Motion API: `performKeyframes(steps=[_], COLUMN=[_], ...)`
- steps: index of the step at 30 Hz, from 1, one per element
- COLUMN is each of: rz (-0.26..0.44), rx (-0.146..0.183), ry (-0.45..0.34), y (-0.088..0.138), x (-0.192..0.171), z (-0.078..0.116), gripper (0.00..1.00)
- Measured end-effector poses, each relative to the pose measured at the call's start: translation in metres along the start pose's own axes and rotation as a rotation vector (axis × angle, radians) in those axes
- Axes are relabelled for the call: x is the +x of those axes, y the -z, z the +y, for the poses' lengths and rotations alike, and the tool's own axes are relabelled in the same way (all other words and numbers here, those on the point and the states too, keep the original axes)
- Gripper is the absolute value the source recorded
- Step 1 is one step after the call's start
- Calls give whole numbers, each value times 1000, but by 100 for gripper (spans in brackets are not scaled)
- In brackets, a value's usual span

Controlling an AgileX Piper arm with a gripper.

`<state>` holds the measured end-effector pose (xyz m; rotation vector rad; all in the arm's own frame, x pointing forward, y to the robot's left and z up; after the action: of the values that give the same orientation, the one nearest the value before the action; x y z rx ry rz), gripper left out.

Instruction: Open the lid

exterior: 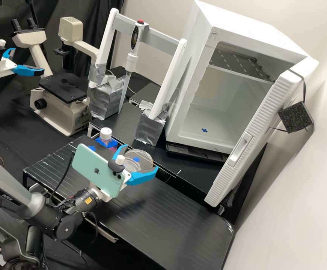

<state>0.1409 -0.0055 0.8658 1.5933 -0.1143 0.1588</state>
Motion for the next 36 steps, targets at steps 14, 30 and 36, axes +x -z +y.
performKeyframes(steps=[14,30,36], rz=[-169,-231,-228], rx=[71,20,6], ry=[-38,-42,-38], y=[-45,-63,-63], x=[25,36,38], z=[17,16,13], gripper=[0,0,0])
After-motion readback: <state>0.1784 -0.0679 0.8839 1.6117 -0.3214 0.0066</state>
